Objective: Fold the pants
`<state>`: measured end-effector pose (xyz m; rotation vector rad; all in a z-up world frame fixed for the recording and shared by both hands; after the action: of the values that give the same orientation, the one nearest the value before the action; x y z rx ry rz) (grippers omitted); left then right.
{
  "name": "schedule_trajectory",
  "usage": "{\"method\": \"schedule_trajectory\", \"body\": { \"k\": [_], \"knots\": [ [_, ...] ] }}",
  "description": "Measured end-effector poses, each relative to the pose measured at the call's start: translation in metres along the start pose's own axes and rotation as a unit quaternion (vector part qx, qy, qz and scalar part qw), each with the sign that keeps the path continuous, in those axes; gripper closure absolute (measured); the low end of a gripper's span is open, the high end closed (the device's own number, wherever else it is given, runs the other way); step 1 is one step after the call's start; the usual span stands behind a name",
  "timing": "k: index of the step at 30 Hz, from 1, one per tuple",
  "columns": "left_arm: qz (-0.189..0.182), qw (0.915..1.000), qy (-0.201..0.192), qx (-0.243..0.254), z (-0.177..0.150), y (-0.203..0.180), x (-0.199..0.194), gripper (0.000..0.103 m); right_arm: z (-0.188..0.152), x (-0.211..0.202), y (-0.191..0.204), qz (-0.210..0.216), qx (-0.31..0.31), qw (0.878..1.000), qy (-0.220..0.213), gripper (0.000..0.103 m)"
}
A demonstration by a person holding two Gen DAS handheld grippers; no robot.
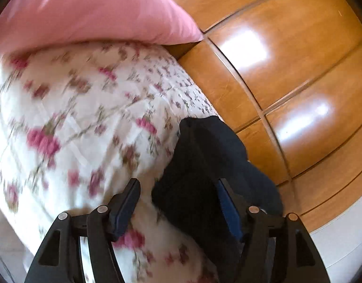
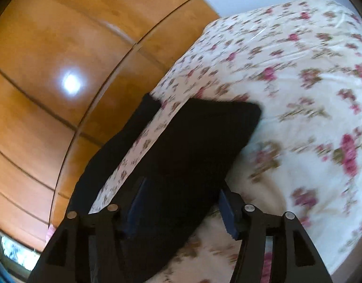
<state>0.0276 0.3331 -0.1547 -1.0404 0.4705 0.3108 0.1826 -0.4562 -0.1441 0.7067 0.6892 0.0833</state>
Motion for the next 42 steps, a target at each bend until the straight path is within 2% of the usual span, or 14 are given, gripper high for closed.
{"method": "schedule_trajectory", "body": {
  "k": [2, 4, 5, 8, 10, 14, 18, 20, 24, 26, 28, 33, 38, 42],
  "knots": [
    [0.004, 0.9994, 0.022, 0.027, -0.005, -0.014, 0.010, 0.045, -0.005, 0.004, 0.007, -0.009, -0.024, 1.000, 0.003, 0.046],
    [-0.032, 0.9972, 0.064, 0.023, -0.013, -0.038, 0.013, 0.066, -0.006, 0.008, 0.014, -0.011, -0.039, 0.999, 0.013, 0.090],
    [-0.039, 0.9963, 0.074, 0.023, -0.010, -0.050, 0.008, 0.070, -0.007, 0.010, 0.013, -0.022, -0.038, 0.999, 0.019, 0.093],
    [-0.047, 0.9957, 0.043, 0.068, 0.008, -0.085, -0.024, 0.076, 0.001, -0.002, 0.009, -0.006, -0.004, 1.000, -0.008, 0.093],
    [-0.017, 0.9944, 0.022, 0.102, 0.017, -0.091, -0.039, 0.079, 0.003, -0.001, 0.007, -0.012, -0.004, 1.000, -0.006, 0.093],
    [0.110, 0.9870, 0.038, 0.111, 0.011, -0.038, -0.035, 0.080, -0.009, 0.012, -0.003, -0.051, -0.019, 0.998, 0.013, 0.094],
    [0.155, 0.9844, 0.070, 0.045, -0.009, 0.019, -0.026, 0.075, -0.008, 0.012, -0.008, -0.037, -0.004, 0.999, 0.013, 0.093],
    [0.157, 0.9861, 0.044, 0.035, -0.003, 0.019, -0.033, 0.066, -0.007, 0.011, -0.008, -0.043, -0.010, 0.999, 0.015, 0.091],
    [0.228, 0.9677, -0.074, 0.079, 0.035, 0.005, -0.073, 0.068, 0.005, -0.003, -0.014, -0.095, -0.028, 0.995, -0.013, 0.076],
    [0.199, 0.9709, -0.111, 0.073, 0.046, -0.011, -0.087, 0.066, 0.019, -0.020, -0.021, -0.137, -0.028, 0.989, -0.051, 0.061],
    [0.163, 0.9769, -0.116, 0.075, 0.046, -0.032, -0.084, 0.065, 0.033, -0.034, -0.021, -0.152, -0.036, 0.984, -0.083, 0.057],
    [0.092, 0.9835, -0.019, 0.155, 0.001, -0.105, -0.014, 0.061, 0.061, -0.026, 0.010, -0.134, -0.098, 0.983, -0.079, 0.055],
    [0.036, 0.9639, 0.096, 0.246, -0.081, -0.182, 0.065, 0.051, 0.069, 0.025, 0.045, -0.068, -0.113, 0.991, -0.012, 0.055],
    [-0.002, 0.9495, 0.163, 0.268, -0.137, -0.222, 0.118, 0.051, 0.071, 0.076, 0.057, -0.046, -0.097, 0.994, 0.032, 0.055]
  ]
}}
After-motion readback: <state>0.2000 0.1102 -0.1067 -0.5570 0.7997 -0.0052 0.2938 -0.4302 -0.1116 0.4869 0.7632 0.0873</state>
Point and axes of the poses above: each gripper's, at about its wrist camera, not at the fingertips, and x roughly the way its jaws point, y to its left, z to its top, the point moved 10 cm from there along x, roughly the way its jaws point, and after that the axes turned 5 degrees about -x, right-handed, at the moved point
